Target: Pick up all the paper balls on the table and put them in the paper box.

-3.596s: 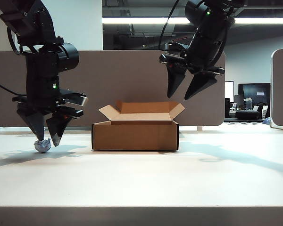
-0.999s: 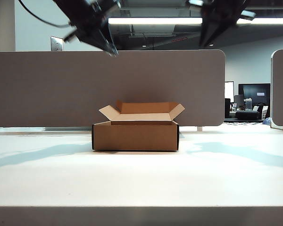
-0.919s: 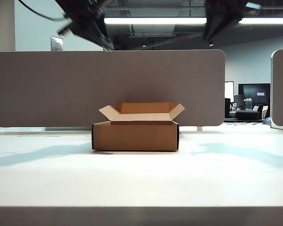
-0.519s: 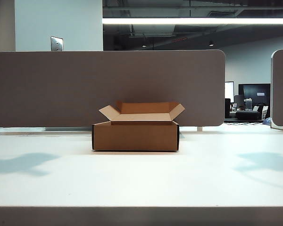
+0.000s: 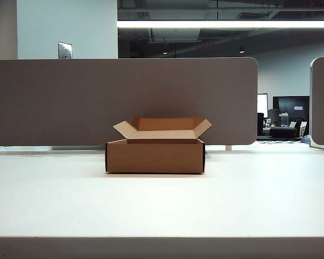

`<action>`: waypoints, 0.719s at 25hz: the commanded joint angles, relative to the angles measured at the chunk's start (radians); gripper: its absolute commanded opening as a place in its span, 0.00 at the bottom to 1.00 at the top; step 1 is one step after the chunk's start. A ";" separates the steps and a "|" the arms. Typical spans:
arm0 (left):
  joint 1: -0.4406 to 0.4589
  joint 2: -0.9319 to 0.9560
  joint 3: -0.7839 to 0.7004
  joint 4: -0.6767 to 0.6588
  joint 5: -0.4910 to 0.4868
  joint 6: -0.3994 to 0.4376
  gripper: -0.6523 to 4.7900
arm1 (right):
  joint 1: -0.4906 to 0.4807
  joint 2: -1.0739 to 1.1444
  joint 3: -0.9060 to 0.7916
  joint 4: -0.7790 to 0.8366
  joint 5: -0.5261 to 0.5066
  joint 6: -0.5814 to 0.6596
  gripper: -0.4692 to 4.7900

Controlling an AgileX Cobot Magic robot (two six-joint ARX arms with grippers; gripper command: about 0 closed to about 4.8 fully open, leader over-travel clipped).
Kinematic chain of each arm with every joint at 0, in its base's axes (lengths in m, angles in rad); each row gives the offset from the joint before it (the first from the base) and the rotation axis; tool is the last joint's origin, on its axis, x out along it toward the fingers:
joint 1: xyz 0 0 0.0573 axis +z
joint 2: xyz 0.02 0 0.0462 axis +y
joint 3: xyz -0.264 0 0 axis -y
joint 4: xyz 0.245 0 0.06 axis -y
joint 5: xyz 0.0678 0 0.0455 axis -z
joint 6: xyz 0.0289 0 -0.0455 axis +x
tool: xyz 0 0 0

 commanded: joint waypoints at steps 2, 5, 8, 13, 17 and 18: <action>0.001 -0.122 -0.198 0.178 -0.034 0.000 0.11 | 0.000 -0.117 -0.142 0.091 0.003 0.003 0.09; 0.001 -0.165 -0.291 0.216 -0.038 -0.011 0.11 | 0.000 -0.192 -0.235 0.134 0.000 0.002 0.09; 0.001 -0.179 -0.371 0.289 -0.104 -0.024 0.11 | 0.001 -0.246 -0.324 0.204 -0.007 0.001 0.09; 0.001 -0.321 -0.575 0.541 -0.112 -0.021 0.11 | 0.002 -0.404 -0.504 0.304 -0.016 -0.001 0.09; 0.001 -0.443 -0.676 0.591 -0.114 -0.022 0.11 | 0.002 -0.478 -0.584 0.326 -0.017 -0.001 0.09; 0.001 -0.464 -0.695 0.596 -0.118 -0.022 0.11 | 0.001 -0.477 -0.594 0.327 -0.029 -0.001 0.09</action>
